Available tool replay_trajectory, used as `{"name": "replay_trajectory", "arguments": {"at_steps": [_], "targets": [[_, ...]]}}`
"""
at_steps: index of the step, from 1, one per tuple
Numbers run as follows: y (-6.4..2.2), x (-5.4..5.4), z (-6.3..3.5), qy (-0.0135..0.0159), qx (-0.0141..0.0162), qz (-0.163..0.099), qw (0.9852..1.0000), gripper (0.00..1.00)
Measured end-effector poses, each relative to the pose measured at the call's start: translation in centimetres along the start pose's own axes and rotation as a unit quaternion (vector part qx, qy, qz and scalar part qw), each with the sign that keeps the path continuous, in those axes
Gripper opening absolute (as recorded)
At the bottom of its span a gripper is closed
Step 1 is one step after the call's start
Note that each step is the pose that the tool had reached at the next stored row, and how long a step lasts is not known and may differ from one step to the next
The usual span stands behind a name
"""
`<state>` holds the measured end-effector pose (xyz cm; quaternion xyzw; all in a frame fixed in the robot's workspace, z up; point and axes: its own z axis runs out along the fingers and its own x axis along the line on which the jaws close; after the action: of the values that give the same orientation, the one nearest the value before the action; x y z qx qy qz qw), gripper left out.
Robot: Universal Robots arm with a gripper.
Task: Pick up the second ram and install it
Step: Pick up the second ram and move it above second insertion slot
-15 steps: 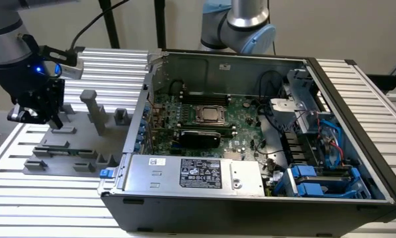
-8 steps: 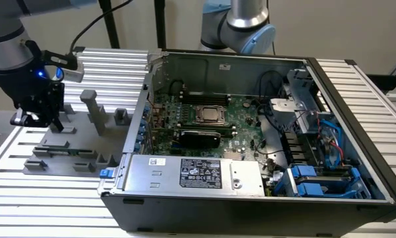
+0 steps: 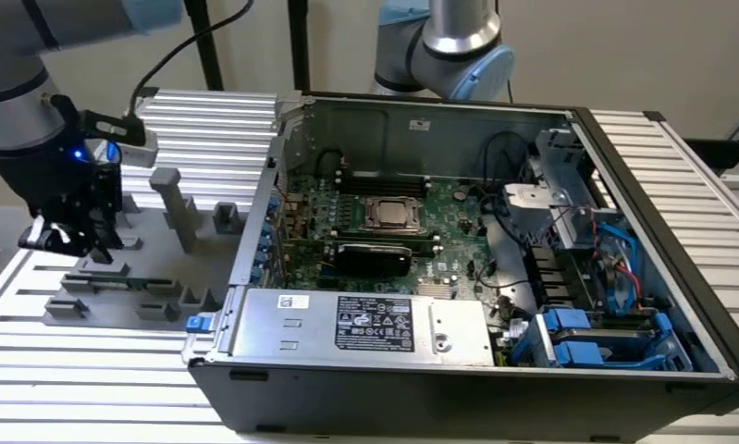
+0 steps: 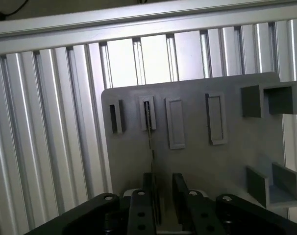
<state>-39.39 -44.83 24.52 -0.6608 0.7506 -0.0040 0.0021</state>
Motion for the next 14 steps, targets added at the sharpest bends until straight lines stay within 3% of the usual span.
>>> {"name": "replay_trajectory", "arguments": {"at_steps": [7, 14], "targets": [[0.03, 0.1, 1.17, -0.0003, 0.0024, -0.002, 1.0, 1.0], [0.03, 0.1, 1.3, -0.0004, 0.0025, -0.002, 1.0, 1.0]]}}
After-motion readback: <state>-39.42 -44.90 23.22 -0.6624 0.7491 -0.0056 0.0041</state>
